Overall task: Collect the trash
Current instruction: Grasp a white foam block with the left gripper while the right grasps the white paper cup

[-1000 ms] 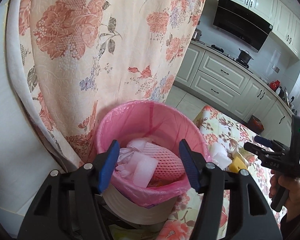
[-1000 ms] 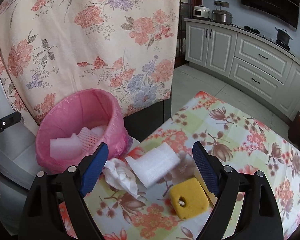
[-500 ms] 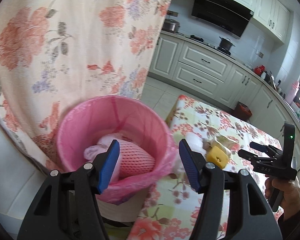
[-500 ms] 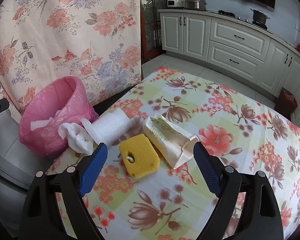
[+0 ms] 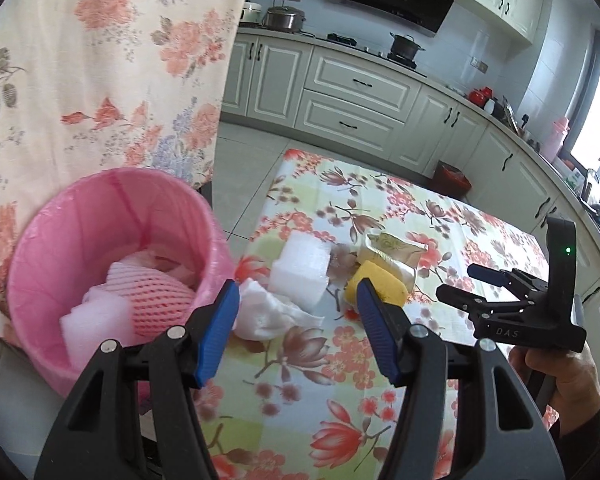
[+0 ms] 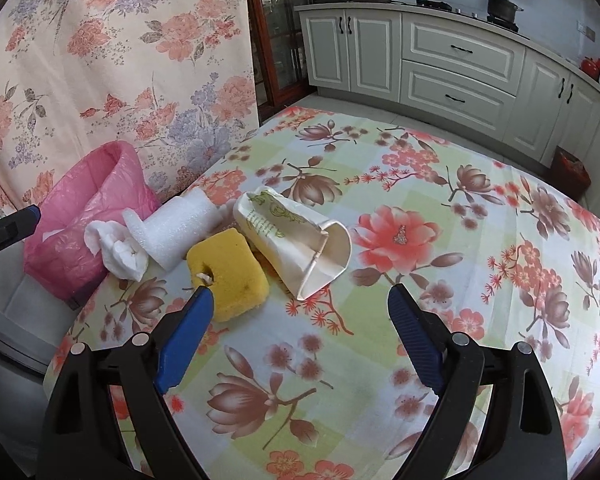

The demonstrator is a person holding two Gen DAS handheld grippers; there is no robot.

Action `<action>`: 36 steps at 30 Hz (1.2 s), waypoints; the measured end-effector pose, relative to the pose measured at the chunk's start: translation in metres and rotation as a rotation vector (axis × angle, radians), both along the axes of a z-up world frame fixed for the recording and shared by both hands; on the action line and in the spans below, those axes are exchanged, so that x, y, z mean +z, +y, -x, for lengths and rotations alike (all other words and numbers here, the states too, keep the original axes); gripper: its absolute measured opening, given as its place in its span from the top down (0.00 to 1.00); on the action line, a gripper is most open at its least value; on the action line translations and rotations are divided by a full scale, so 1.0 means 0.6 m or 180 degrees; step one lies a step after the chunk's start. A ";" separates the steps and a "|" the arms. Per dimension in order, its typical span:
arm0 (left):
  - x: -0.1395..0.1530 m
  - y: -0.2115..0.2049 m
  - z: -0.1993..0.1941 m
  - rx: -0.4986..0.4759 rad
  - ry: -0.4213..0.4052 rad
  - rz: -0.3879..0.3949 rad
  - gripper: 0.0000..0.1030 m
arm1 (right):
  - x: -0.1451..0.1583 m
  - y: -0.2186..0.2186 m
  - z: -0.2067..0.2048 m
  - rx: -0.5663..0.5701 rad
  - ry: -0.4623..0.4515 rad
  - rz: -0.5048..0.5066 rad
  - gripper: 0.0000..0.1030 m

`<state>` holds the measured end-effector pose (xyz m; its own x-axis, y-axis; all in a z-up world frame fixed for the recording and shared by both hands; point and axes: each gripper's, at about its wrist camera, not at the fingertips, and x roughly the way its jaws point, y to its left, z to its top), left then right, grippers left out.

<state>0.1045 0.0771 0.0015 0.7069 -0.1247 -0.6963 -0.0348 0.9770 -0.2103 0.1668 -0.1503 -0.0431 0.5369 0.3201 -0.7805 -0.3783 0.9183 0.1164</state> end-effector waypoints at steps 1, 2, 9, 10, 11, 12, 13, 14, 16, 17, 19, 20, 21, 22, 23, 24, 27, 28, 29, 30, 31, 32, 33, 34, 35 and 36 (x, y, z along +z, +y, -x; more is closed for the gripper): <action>-0.007 -0.005 -0.009 -0.0017 0.0029 -0.0018 0.43 | -0.001 -0.001 -0.004 0.0005 0.0001 0.0013 0.19; -0.011 -0.008 -0.015 -0.0026 0.0052 -0.0019 0.43 | -0.002 -0.001 -0.010 0.0014 -0.0002 0.0030 0.19; -0.042 -0.023 -0.058 -0.0057 0.0194 -0.0080 0.43 | -0.008 0.007 -0.051 0.0115 -0.0028 0.0089 0.19; -0.046 -0.025 -0.063 -0.0056 0.0211 -0.0096 0.43 | -0.010 0.009 -0.056 0.0133 -0.0030 0.0096 0.19; -0.050 -0.026 -0.069 -0.0060 0.0229 -0.0116 0.43 | -0.012 0.010 -0.062 0.0151 -0.0033 0.0105 0.19; -0.054 -0.028 -0.074 -0.0064 0.0245 -0.0145 0.42 | -0.014 0.012 -0.067 0.0167 -0.0035 0.0112 0.19; -0.057 -0.029 -0.079 -0.0069 0.0256 -0.0177 0.42 | -0.015 0.013 -0.073 0.0186 -0.0037 0.0114 0.19; -0.060 -0.031 -0.084 -0.0081 0.0267 -0.0201 0.42 | -0.017 0.015 -0.077 0.0202 -0.0039 0.0114 0.19; -0.066 -0.034 -0.094 -0.0105 0.0293 -0.0257 0.42 | -0.022 0.018 -0.089 0.0242 -0.0023 0.0118 0.19; -0.070 -0.037 -0.102 -0.0123 0.0316 -0.0308 0.41 | -0.024 0.020 -0.094 0.0261 -0.0012 0.0118 0.19; -0.080 -0.044 -0.115 -0.0167 0.0397 -0.0418 0.38 | -0.029 0.026 -0.104 0.0314 0.0012 0.0131 0.20; -0.086 -0.049 -0.121 -0.0184 0.0433 -0.0502 0.38 | -0.031 0.028 -0.108 0.0341 0.0016 0.0136 0.21; -0.088 -0.053 -0.124 -0.0186 0.0435 -0.0573 0.38 | -0.032 0.031 -0.112 0.0363 0.0026 0.0139 0.21; -0.090 -0.057 -0.128 -0.0197 0.0437 -0.0649 0.38 | -0.034 0.034 -0.115 0.0385 0.0036 0.0140 0.22; -0.092 -0.059 -0.131 -0.0207 0.0448 -0.0695 0.38 | -0.036 0.036 -0.118 0.0406 0.0045 0.0148 0.23; -0.094 -0.060 -0.134 -0.0216 0.0471 -0.0726 0.38 | -0.039 0.037 -0.120 0.0421 0.0057 0.0158 0.24; -0.107 -0.065 -0.144 -0.0232 0.0591 -0.0813 0.37 | -0.047 0.040 -0.127 0.0460 0.0114 0.0174 0.32; -0.109 -0.067 -0.145 -0.0244 0.0604 -0.0830 0.38 | -0.049 0.041 -0.128 0.0476 0.0133 0.0167 0.34; -0.110 -0.069 -0.145 -0.0261 0.0611 -0.0836 0.39 | -0.050 0.040 -0.128 0.0492 0.0153 0.0150 0.40; -0.112 -0.072 -0.145 -0.0282 0.0628 -0.0846 0.41 | -0.052 0.041 -0.129 0.0503 0.0171 0.0146 0.48; -0.115 -0.073 -0.147 -0.0302 0.0664 -0.0853 0.50 | -0.052 0.041 -0.129 0.0517 0.0185 0.0131 0.51; -0.118 -0.074 -0.147 -0.0307 0.0685 -0.0847 0.52 | -0.052 0.040 -0.128 0.0521 0.0190 0.0127 0.59; -0.117 -0.075 -0.146 -0.0302 0.0677 -0.0842 0.52 | -0.053 0.041 -0.127 0.0523 0.0199 0.0159 0.67; -0.117 -0.074 -0.145 -0.0308 0.0678 -0.0822 0.52 | -0.053 0.040 -0.126 0.0532 0.0207 0.0171 0.70; -0.117 -0.075 -0.144 -0.0314 0.0675 -0.0789 0.53 | -0.054 0.040 -0.124 0.0540 0.0219 0.0157 0.76; -0.115 -0.074 -0.142 -0.0322 0.0666 -0.0733 0.53 | -0.055 0.039 -0.122 0.0539 0.0217 0.0158 0.77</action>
<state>0.1900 0.0329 -0.0678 0.5375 -0.0091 -0.8432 0.0457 0.9988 0.0183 0.2400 -0.1266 -0.0763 0.4240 0.3616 -0.8303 -0.5207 0.8475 0.1032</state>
